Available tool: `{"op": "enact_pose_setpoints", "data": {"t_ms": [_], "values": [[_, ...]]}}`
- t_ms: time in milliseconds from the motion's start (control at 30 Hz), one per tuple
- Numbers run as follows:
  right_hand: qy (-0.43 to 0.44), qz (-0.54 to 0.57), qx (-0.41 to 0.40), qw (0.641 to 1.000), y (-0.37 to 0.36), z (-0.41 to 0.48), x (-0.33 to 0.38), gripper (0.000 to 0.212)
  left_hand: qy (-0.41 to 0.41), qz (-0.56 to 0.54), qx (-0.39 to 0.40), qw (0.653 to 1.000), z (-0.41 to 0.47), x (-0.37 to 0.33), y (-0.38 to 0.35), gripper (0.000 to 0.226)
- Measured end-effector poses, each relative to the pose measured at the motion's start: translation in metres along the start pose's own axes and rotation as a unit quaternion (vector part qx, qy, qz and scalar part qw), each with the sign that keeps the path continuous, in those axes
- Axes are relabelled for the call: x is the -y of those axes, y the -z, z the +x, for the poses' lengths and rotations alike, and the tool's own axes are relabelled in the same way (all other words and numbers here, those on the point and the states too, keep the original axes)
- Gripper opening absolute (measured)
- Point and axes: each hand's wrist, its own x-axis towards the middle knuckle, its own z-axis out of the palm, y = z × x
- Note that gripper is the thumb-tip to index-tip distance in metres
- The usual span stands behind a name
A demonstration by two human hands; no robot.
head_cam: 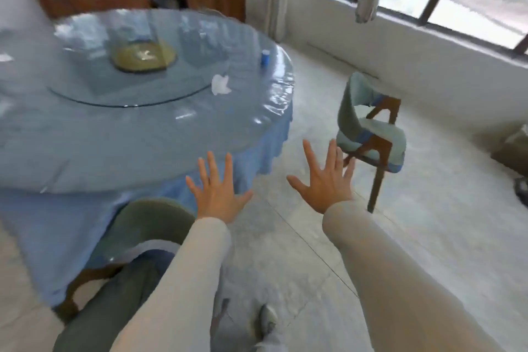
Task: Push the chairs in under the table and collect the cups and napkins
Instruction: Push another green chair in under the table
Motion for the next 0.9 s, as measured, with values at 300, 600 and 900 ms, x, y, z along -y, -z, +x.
{"op": "enact_pose_setpoints", "data": {"t_ms": [300,600,900], "values": [[0.363,-0.024,0.079,0.928,-0.034,0.106,0.183,0.1,0.334,-0.106,0.005,0.936,-0.007,0.092,-0.025,0.108],[0.666,-0.179,0.097,0.717,-0.136,0.132,0.302,0.124,0.569,-0.296,-0.008,0.767,0.014,0.072,-0.099,0.118],[0.834,-0.296,0.096,0.455,-0.221,0.156,0.365,0.084,0.717,-0.374,-0.036,0.587,0.107,0.067,-0.143,0.098]]}}
